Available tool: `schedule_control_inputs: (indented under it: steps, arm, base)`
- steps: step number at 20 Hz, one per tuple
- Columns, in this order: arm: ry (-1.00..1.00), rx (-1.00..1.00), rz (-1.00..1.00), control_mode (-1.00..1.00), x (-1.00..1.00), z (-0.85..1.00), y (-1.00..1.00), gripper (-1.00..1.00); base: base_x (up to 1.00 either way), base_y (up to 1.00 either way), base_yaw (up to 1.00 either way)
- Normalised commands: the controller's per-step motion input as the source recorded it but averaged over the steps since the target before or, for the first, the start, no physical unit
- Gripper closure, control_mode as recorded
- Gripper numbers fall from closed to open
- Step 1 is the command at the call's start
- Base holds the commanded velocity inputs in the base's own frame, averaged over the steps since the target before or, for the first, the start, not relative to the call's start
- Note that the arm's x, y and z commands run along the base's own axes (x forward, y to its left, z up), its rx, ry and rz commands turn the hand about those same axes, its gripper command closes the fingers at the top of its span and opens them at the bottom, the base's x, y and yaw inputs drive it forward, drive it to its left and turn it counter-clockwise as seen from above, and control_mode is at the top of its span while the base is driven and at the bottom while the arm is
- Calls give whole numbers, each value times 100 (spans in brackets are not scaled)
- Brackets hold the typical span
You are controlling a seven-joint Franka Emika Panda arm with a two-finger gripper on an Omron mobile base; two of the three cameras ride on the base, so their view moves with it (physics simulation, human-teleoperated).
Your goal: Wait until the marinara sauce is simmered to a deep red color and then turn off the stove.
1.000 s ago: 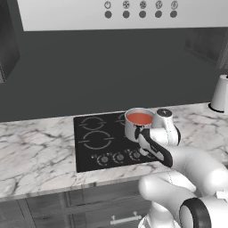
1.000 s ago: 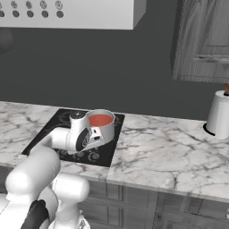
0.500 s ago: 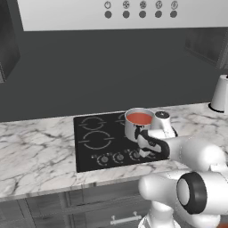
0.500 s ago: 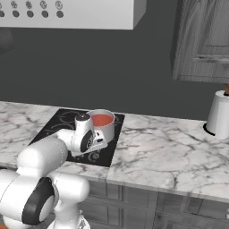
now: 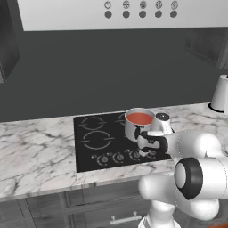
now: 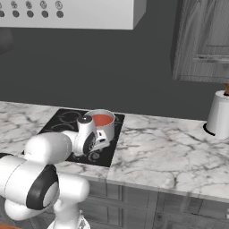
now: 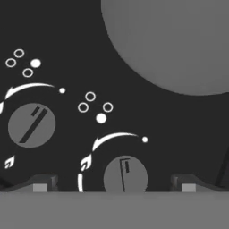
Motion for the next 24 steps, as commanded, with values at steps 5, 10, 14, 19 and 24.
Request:
schedule_control_inputs:
  steps: [5,10,14,19,24]
  arm:
    - [-9,-3,0,-100,-9,-25,0,-100]
    - [-2,-3,0,-100,-43,-36,0,-100]
    - [0,0,0,-100,-4,-3,0,-100]
    - [0,0,0,-100,-3,-7,0,-100]
    - [-1,-1,0,-100,0,-32,0,-100]
  base:
    - [0,0,0]
    - [0,0,0]
    - [0,0,0]
    - [0,0,0]
    - [0,0,0]
